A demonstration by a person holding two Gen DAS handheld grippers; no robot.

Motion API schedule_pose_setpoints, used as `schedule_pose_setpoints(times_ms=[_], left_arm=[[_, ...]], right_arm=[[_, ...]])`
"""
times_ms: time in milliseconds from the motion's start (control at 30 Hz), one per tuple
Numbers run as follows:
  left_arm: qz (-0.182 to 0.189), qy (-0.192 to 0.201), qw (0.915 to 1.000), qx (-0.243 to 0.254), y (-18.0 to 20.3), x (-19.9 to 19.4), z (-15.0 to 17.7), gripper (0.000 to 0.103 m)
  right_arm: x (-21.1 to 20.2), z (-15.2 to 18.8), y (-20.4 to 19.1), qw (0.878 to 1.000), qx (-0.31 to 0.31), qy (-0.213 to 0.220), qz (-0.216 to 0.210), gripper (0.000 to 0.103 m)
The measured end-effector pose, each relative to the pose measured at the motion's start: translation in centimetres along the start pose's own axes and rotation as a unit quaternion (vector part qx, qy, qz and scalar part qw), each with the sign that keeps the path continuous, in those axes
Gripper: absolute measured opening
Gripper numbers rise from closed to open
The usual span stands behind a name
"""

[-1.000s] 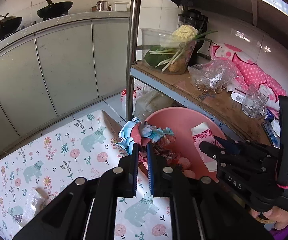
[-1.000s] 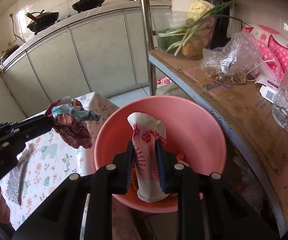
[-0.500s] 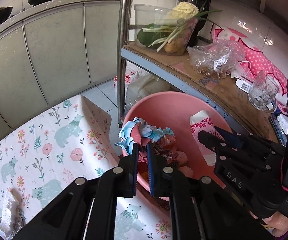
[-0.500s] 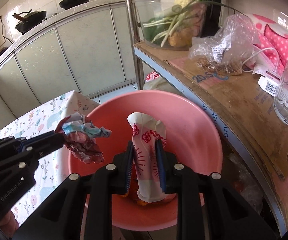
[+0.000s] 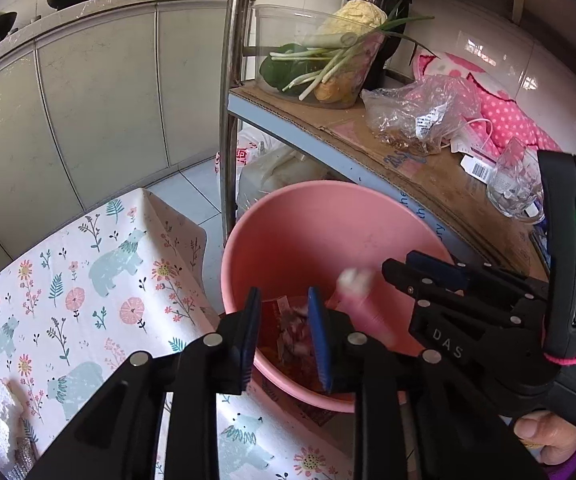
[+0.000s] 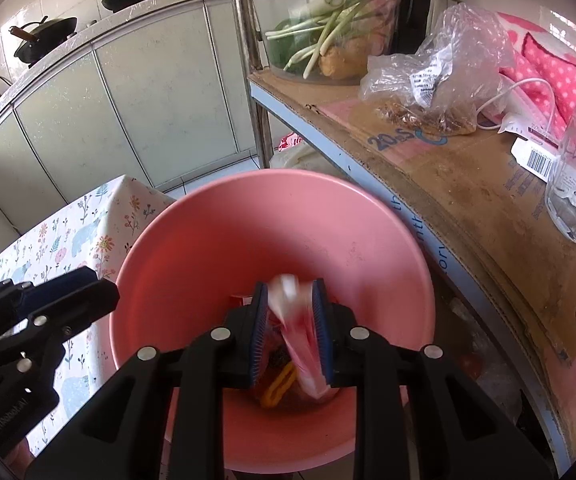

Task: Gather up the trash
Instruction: 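Open both grippers to drop the wrapper and cup into the bucket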

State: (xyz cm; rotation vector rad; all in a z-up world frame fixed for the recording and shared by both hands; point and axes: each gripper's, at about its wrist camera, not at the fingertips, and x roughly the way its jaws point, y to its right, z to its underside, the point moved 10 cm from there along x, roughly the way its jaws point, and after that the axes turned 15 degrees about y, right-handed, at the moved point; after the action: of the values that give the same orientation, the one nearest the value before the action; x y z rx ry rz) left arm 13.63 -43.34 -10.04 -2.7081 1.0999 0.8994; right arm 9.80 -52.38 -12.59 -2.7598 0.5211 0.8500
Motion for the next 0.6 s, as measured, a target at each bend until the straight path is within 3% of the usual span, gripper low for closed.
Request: schedule_pose_setpoints(times_ms=[400, 600], left_arm=[[-0.003, 0.009, 0.9999, -0.008, -0.4, -1.7, -0.4, 0.029], [-0.014, 0.018, 0.9997, -0.005, -0.5, -3.6, -0.7, 0.037]], right_arm=[[-1.3, -0.3, -0.3, 1.0, -0.006, 0.007, 0.0, 0.024], [-3.3, -0.7, -0.9, 1.0, -0.003, 0.021, -0.012, 0.024]])
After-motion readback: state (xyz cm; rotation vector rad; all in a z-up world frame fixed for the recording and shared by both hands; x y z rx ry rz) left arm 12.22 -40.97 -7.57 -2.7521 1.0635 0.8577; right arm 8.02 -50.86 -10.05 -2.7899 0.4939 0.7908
